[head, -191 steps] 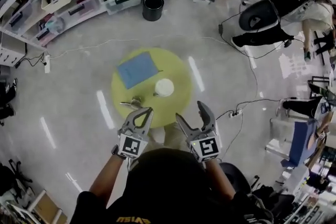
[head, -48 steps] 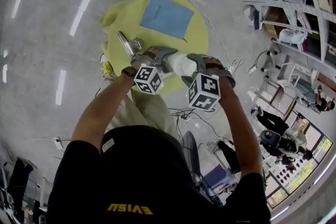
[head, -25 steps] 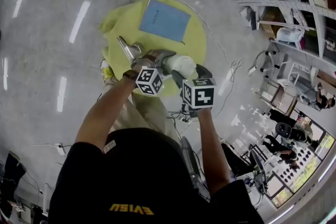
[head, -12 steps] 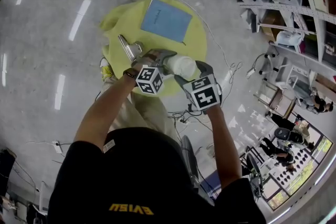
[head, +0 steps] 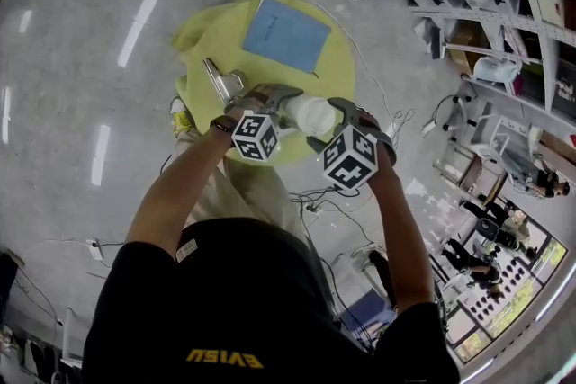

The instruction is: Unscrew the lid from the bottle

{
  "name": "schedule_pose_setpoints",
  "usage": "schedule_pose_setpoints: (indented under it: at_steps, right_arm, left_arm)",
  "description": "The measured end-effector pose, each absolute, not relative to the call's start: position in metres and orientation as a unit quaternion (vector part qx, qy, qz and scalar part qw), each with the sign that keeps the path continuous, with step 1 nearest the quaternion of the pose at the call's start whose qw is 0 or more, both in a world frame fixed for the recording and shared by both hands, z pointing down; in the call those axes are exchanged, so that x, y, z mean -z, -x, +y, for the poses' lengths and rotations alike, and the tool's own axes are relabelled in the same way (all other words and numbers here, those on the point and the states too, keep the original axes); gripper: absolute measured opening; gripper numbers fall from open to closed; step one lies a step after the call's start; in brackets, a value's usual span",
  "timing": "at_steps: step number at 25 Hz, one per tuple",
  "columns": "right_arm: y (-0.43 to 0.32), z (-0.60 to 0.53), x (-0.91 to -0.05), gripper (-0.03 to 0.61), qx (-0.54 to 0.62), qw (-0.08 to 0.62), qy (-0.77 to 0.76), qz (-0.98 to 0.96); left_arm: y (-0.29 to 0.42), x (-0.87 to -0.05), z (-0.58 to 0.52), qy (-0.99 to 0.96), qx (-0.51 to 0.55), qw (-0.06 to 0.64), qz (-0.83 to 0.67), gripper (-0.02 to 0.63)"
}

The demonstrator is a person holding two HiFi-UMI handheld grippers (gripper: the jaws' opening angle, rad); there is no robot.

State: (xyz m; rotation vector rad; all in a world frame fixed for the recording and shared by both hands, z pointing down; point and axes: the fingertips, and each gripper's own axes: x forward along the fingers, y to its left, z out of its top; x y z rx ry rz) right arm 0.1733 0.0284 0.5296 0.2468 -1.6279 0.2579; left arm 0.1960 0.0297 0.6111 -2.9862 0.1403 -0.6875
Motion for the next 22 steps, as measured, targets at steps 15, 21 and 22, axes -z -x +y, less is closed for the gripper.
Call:
schedule_pose_setpoints:
  at_steps: [15, 21, 22]
  right_arm:
    - [-0.164, 0.031, -0.514, 0.442, -0.18, 0.592, -0.197, -0.76]
    - [-0.174, 0.023, -0.521, 0.434, -0.303, 0.513, -0.376, -0.709]
    - [-0.176, 0.023, -0.525, 0.425, -0.311, 0.51, -0.396, -0.697]
  left_arm:
    - [-0.195, -0.613, 0.03, 0.973, 0.223, 0.035, 0.049, 0.362]
    - [-0.195, -0.613, 0.032, 0.973, 0.223, 0.032, 0.05, 0.36]
    - [-0.196, -0.613, 0.032, 0.973, 0.223, 0.032, 0.05, 0.36]
